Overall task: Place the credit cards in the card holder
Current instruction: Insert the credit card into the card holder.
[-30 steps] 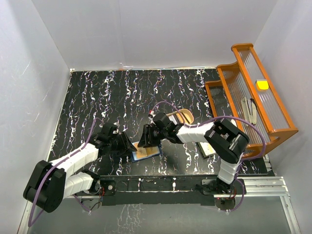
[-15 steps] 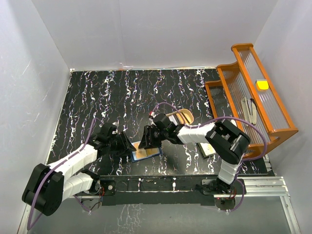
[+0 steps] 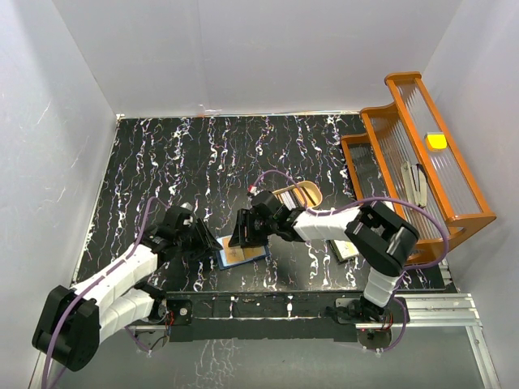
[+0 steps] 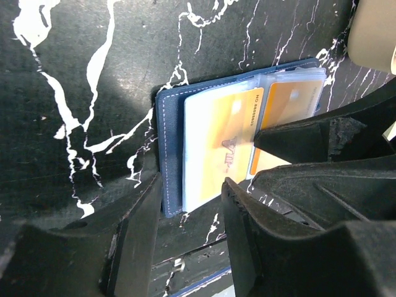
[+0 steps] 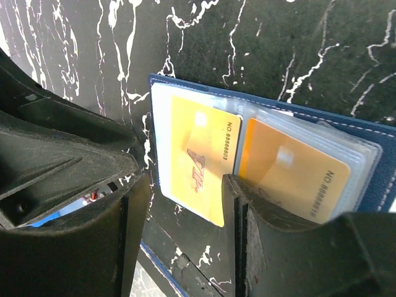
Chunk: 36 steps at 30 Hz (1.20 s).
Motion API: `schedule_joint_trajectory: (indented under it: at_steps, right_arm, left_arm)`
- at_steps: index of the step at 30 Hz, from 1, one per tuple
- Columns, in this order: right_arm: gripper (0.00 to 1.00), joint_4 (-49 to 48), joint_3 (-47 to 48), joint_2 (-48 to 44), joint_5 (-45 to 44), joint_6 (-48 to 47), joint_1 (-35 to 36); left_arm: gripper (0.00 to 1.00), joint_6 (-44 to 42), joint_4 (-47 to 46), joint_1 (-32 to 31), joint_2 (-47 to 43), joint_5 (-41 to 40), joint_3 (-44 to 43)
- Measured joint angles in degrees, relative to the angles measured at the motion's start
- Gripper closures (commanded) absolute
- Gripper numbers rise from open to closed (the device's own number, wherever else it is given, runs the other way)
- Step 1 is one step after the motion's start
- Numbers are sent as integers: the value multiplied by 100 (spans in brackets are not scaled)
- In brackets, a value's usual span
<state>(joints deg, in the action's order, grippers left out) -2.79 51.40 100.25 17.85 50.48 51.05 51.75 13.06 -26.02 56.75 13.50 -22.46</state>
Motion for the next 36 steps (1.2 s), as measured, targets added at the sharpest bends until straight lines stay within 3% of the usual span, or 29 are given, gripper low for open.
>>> schedule_joint_trajectory:
  at_steps: [10,23,36]
  right_arm:
    - [50,210,221,162,-297,0,184]
    - [50,-39,295,304,13,44,210]
    - [50,389,555,256,-227,-197,210]
  left_arm:
    - [54,74,267,0,-520,-398,0]
    - [52,74,-48,0,-356,-240,107]
    - [54,120,-372,2,-125,-153,234]
